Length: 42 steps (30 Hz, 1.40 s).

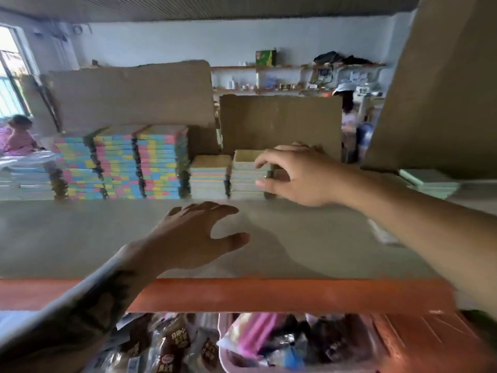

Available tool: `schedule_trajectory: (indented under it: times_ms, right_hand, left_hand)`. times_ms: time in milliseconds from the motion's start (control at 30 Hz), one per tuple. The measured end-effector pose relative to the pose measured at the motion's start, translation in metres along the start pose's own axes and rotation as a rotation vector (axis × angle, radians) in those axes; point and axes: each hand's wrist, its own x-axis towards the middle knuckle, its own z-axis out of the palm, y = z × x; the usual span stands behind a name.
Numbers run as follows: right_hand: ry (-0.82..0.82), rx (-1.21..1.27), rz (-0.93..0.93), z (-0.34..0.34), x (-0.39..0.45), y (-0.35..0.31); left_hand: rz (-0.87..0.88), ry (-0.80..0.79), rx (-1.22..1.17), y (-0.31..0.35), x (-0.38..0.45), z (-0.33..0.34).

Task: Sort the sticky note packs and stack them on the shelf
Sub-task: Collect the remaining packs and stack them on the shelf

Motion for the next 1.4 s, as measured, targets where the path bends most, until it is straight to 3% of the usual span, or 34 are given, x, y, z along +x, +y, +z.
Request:
schedule_trajectory:
  times_ms: [233, 433, 600, 800, 967, 1100, 1200, 1333, 1400]
  right_hand:
    - [-0.157, 0.044, 0.154, -0.024, -0.108, 0.113]
    - [-0.354, 0.158, 0.182, -0.023, -0.159, 0.160]
    - [-0.228, 0.236, 0.120, -0.021, -0.168, 0.175]
    - [-0.129, 0.666, 0.052, -0.031, -0.165, 0.171]
    - [-0.088, 0.897, 0.162, -0.026, -0.162, 0.153]
    - [0.122, 0.554, 0.043, -0.020, -0.166, 0.137]
    - [0.100, 0.230, -0.073, -0.012, -0.168, 0.125]
    - [0.070, 0.268, -0.044, -0.006, -0.152, 0.114]
    - [0.051, 0.316, -0.031, -0.005, -0.144, 0.110]
  left_hand:
    - [0.112, 0.008, -0.128, 0.129, 0.029, 0.023]
    - [0.135, -0.035, -0.175, 0.197, 0.049, 0.038]
    - [0.156, 0.041, -0.312, 0.216, 0.055, 0.049]
    - [0.228, 0.270, -0.454, 0.214, 0.057, 0.052]
    - [0.270, 0.252, -0.716, 0.199, 0.058, 0.054]
    - [0.241, 0.222, -0.931, 0.186, 0.059, 0.049]
    - [0.167, 0.155, -1.053, 0.176, 0.056, 0.042]
    - [0.103, 0.120, -1.043, 0.154, 0.054, 0.039]
    - [0.120, 0.192, -0.866, 0.144, 0.049, 0.031]
